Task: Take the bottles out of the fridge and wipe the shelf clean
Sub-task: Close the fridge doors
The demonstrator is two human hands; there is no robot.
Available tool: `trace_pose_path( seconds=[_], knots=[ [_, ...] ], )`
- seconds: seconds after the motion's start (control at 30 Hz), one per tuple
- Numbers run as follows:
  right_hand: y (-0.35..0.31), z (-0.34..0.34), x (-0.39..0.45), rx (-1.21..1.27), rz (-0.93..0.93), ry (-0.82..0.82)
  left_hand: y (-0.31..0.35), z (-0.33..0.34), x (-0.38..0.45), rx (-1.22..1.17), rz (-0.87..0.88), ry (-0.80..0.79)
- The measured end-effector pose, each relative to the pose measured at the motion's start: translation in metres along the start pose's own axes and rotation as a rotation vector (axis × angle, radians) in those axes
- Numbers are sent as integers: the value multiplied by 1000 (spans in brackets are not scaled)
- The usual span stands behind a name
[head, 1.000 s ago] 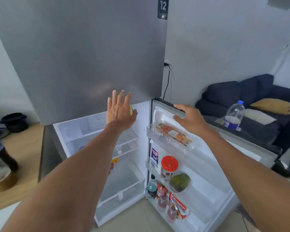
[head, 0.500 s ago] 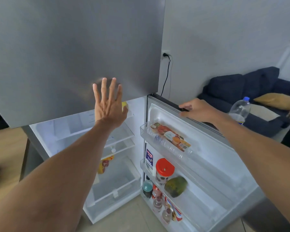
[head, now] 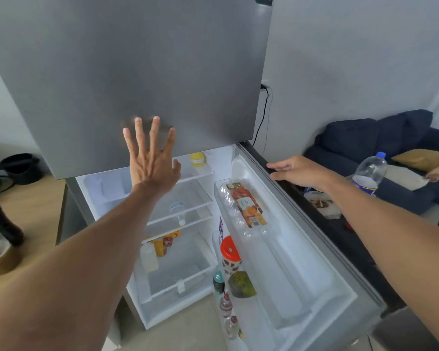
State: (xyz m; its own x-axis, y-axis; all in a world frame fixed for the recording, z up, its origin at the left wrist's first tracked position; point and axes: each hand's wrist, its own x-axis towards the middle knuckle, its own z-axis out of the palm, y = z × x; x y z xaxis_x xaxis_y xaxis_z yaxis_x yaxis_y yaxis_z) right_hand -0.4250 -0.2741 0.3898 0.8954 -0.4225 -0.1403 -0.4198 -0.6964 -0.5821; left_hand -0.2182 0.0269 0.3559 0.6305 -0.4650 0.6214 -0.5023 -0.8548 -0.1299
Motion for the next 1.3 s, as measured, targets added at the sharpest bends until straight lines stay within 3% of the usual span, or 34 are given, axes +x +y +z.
trace_pose_path(
  seconds=[0.5, 0.83, 1.3],
  knots=[
    [-47, 106, -20, 116, -276, 194, -89, -28, -39, 51, -147, -19],
    [-76, 145, -2, -139, -456, 191, -126, -32, -51, -9, -167, -48],
    [-106, 195, 53, -531, -497, 214, -153, -38, -52, -18, -111, 31]
  ],
)
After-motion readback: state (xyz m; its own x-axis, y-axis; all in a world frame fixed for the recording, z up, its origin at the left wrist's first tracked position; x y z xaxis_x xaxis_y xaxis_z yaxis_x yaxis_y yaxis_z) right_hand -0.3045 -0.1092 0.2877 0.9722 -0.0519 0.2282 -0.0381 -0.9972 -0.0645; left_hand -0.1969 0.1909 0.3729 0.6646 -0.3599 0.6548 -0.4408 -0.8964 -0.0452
